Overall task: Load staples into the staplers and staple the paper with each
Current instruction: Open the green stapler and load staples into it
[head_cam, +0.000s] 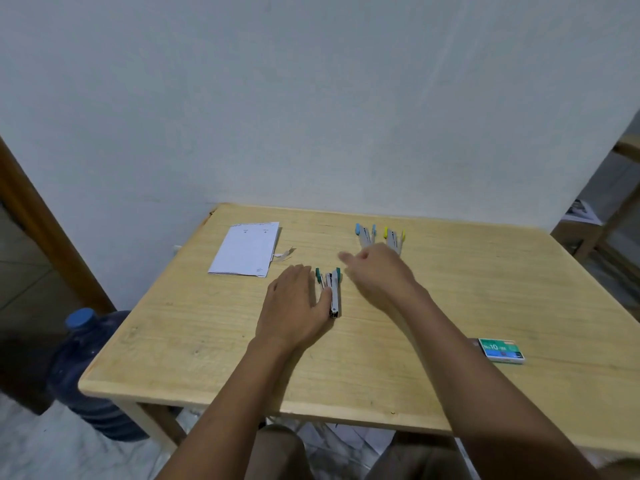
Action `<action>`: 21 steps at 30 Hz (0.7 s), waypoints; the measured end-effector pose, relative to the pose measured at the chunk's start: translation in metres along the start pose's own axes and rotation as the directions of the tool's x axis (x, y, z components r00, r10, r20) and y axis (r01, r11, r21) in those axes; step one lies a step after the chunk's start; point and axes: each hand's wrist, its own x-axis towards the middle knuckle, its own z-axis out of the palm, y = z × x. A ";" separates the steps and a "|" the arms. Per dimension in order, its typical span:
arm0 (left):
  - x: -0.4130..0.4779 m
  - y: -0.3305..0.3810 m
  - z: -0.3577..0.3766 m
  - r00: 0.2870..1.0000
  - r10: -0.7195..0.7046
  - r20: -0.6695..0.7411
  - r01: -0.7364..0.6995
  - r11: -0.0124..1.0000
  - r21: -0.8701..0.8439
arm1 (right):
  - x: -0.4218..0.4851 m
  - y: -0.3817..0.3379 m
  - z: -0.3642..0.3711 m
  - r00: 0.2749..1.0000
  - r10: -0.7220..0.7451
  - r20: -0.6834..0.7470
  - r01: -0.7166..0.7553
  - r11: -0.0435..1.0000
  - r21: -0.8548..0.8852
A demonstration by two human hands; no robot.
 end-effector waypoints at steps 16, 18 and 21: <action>-0.002 -0.007 -0.008 0.987 -0.070 0.144 0.118 0.925 -0.361 | -0.034 -0.011 0.024 0.999 -0.029 0.019 0.023 0.961 0.275; -0.003 -0.005 -0.010 0.980 -0.097 0.176 0.174 0.849 -0.500 | -0.040 -0.011 0.026 1.000 -0.024 -0.019 0.030 0.926 0.375; -0.007 0.002 -0.011 0.977 -0.155 0.149 0.215 0.739 -0.638 | -0.054 -0.014 0.023 0.993 -0.066 -0.095 0.102 0.879 0.465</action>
